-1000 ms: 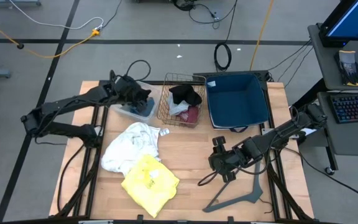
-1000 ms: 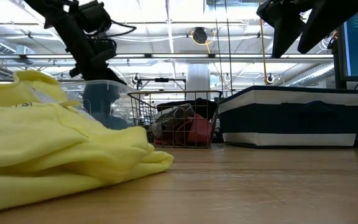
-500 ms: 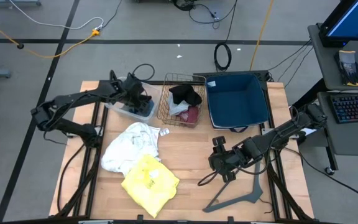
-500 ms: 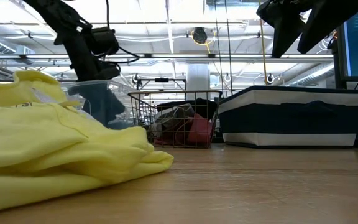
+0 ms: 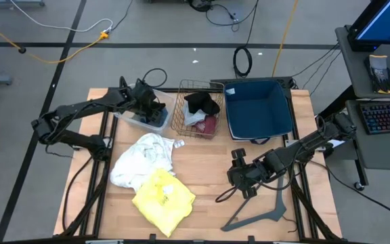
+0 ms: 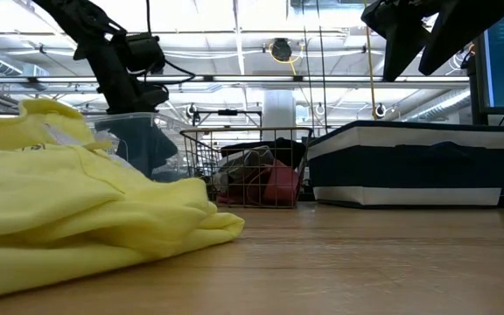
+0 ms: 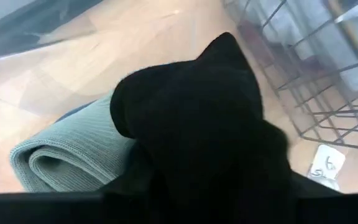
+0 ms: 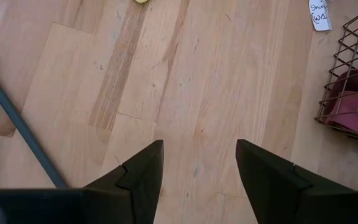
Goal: Pick & Place Cloths
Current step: Put the black sock into the transparent bin, then put the yellow shirt into the blue bin
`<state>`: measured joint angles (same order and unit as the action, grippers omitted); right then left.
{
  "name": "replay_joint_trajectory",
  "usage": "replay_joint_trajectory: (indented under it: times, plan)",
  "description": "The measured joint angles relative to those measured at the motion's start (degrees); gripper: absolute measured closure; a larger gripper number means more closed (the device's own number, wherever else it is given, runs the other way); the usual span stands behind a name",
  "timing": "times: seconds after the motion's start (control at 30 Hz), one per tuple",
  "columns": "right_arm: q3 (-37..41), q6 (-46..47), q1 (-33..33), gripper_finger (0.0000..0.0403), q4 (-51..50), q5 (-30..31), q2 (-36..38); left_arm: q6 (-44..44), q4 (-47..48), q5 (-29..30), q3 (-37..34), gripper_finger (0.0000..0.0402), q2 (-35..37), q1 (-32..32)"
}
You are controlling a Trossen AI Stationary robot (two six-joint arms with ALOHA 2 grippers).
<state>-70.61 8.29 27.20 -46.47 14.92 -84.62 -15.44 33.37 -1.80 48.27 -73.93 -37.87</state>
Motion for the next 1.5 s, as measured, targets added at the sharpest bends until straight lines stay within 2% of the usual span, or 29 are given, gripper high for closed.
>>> replay_joint_trajectory:
  times: [0.17,0.33,0.57,0.73,0.93,1.17,1.5]
  plan:
    - [0.0,0.0,0.0,0.0206,0.84,-0.01,0.0,-0.04,-0.05,-2.73,0.0,0.0171,4.45,-0.03]
    - [0.0,0.0,0.0,0.0206,1.52,-0.01,0.0,0.11,0.06,-2.75,0.0,0.0133,9.95,-0.04]
    - [0.0,0.0,0.0,0.0206,1.47,-0.02,0.0,-0.27,-0.03,-2.73,0.0,0.0117,17.97,0.52]
    - [0.0,0.0,0.0,0.0206,1.45,-0.02,0.0,-0.38,-0.04,-2.77,0.0,0.0117,23.12,4.18]
    - [0.0,0.0,0.0,0.0206,1.43,-0.02,0.0,-0.39,-0.02,-2.82,0.0,0.0117,26.86,12.92]
    - [0.0,0.0,0.0,0.0206,1.43,-0.04,0.0,-3.4,-0.05,-2.21,0.01,0.0117,26.65,26.35]
    - [0.0,0.0,0.0,0.0206,1.45,-0.02,0.0,-8.8,-0.2,7.34,0.04,0.0117,20.77,47.54]
